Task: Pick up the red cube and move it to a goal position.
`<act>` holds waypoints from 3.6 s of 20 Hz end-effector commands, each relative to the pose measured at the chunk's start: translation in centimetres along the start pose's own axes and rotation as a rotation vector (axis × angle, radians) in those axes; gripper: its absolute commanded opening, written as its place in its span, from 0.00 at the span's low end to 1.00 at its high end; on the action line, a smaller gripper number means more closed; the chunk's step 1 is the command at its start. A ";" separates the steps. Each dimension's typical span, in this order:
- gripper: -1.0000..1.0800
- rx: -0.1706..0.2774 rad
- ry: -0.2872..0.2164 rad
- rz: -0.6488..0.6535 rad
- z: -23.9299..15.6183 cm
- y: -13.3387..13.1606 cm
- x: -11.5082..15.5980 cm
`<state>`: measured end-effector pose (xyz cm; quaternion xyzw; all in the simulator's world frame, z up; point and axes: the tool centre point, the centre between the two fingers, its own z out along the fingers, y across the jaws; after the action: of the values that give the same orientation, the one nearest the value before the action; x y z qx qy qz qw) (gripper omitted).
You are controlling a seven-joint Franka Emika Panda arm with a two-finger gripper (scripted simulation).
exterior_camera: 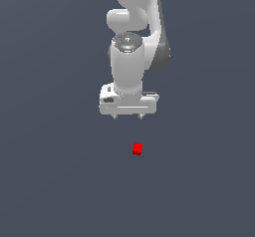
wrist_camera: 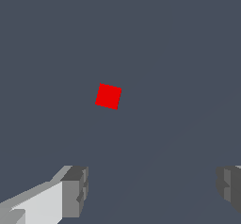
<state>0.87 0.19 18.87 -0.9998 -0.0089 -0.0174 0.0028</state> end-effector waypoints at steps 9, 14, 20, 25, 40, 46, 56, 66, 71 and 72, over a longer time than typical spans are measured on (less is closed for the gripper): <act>0.96 -0.001 -0.003 0.024 1.7 -0.5 0.5; 0.96 -0.003 -0.009 0.061 4.5 -1.3 1.3; 0.96 -0.006 -0.018 0.126 9.2 -2.5 2.9; 0.96 -0.008 -0.025 0.178 12.9 -3.4 4.2; 0.00 -0.010 -0.034 0.237 17.0 -4.2 5.8; 0.00 -0.010 -0.034 0.237 17.0 -4.2 5.8; 0.00 -0.009 -0.034 0.236 16.4 -4.3 5.4; 0.00 -0.009 -0.034 0.237 12.4 -4.4 3.2; 0.00 -0.009 -0.034 0.237 8.9 -4.6 1.2; 0.00 -0.009 -0.034 0.237 8.1 -4.6 0.8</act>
<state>2.50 4.81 9.63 -0.9940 0.1093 0.0007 -0.0001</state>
